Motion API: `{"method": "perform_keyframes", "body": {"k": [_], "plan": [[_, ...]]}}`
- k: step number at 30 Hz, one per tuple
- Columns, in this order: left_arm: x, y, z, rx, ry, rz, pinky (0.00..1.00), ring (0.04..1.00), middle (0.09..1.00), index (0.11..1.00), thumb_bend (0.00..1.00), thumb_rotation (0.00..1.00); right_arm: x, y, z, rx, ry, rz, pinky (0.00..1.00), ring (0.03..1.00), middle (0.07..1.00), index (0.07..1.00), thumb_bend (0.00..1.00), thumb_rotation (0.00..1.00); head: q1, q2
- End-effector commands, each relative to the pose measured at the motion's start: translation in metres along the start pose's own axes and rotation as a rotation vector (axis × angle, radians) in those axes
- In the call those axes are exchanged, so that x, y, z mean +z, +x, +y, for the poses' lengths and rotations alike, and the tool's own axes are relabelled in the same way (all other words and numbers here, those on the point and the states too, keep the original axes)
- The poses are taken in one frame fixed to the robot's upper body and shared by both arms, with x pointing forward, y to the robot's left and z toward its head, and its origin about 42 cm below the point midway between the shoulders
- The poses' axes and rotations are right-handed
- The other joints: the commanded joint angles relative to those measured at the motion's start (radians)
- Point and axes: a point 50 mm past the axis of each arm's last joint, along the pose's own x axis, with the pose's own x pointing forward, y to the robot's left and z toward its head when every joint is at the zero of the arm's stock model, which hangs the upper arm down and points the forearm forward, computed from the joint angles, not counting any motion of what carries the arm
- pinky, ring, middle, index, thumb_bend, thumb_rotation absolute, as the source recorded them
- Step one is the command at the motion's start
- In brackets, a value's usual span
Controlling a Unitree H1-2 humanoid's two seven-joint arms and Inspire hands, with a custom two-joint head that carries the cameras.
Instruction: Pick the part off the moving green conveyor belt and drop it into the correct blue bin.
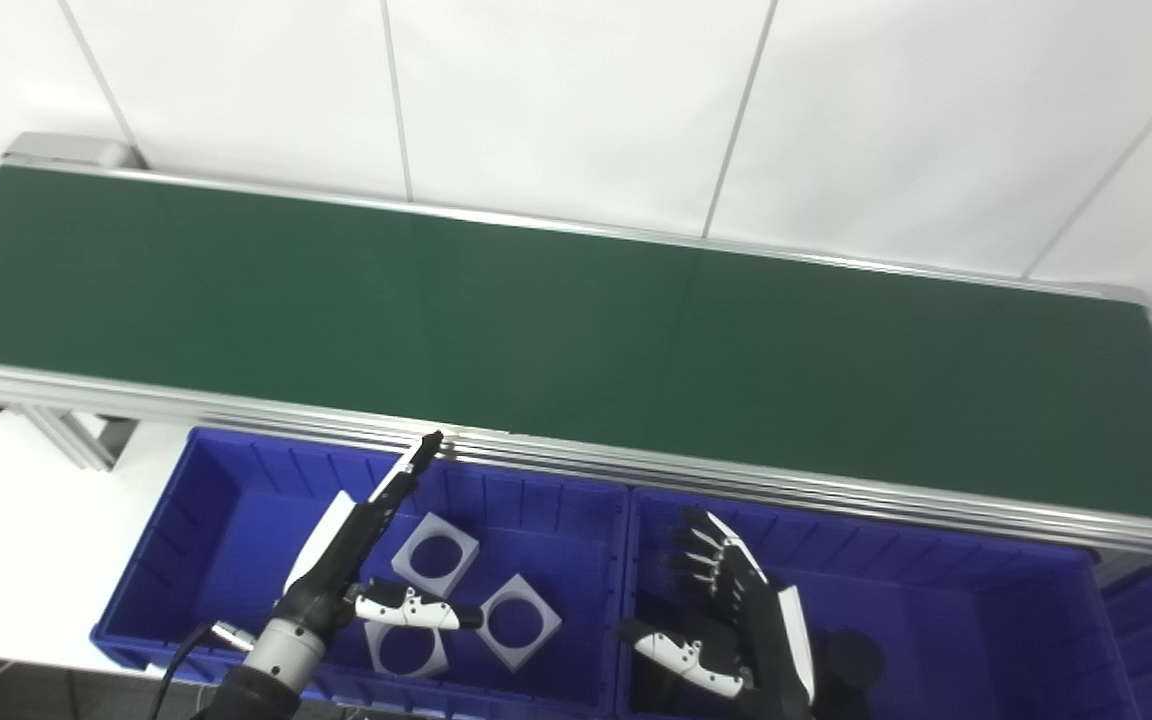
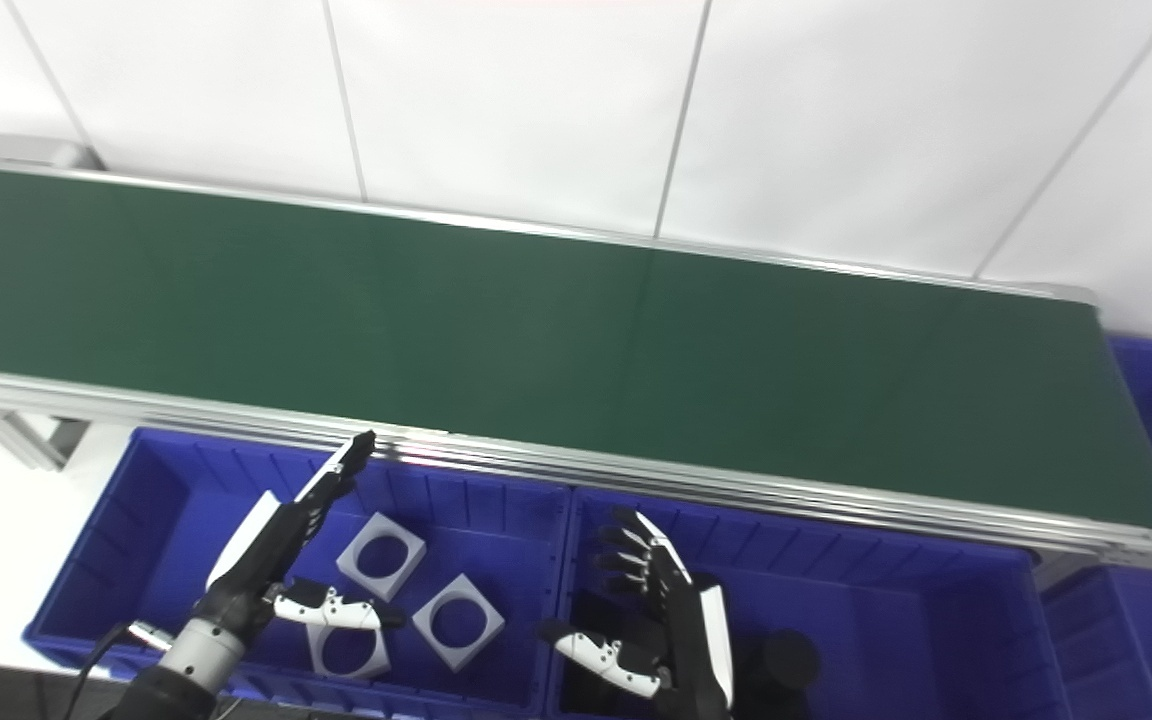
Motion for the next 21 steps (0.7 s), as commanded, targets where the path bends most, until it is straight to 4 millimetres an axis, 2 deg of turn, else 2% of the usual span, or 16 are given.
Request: {"method": "perform_keyframes", "body": {"k": [1,2,3,7,11,21], "plan": [[0.0156,0.0097,0.0022,0.027,-0.086,-0.088,0.83,0.842,0.846,0.849,0.83,0.01,0.0079,0.0062,0.0043,-0.032,0.018,-0.032,0.62,0.688,0.762,0.836,0.67,0.15,-0.015,0.005],[0.0159,0.0102,0.0016,0.030,-0.115,-0.090,0.82,0.812,0.810,0.817,0.72,0.02,0.0083,0.0069,0.0050,-0.041,0.021,-0.035,0.62,0.688,0.754,0.830,0.68,0.16,-0.017,0.005],[0.0157,0.0107,0.0016,0.031,-0.136,-0.093,0.81,0.799,0.794,0.801,0.68,0.03,0.0090,0.0076,0.0056,-0.050,0.026,-0.038,0.62,0.687,0.751,0.826,0.68,0.16,-0.026,0.008],[0.0140,0.0134,0.0024,0.044,-0.178,-0.105,0.79,0.781,0.768,0.757,0.61,0.08,0.0117,0.0084,0.0058,-0.080,0.033,-0.040,0.63,0.693,0.750,0.820,0.67,0.14,-0.049,0.012],[0.0140,0.0156,0.0024,0.055,-0.216,-0.108,0.77,0.760,0.740,0.715,0.59,0.05,0.0129,0.0096,0.0061,-0.099,0.028,-0.043,0.63,0.693,0.751,0.813,0.66,0.12,-0.057,0.014],[0.0162,0.0152,0.0001,0.058,-0.226,-0.098,0.75,0.741,0.737,0.706,0.63,0.03,0.0145,0.0093,0.0019,-0.118,0.021,-0.023,0.63,0.706,0.755,0.813,0.66,0.13,-0.035,0.020]]}}
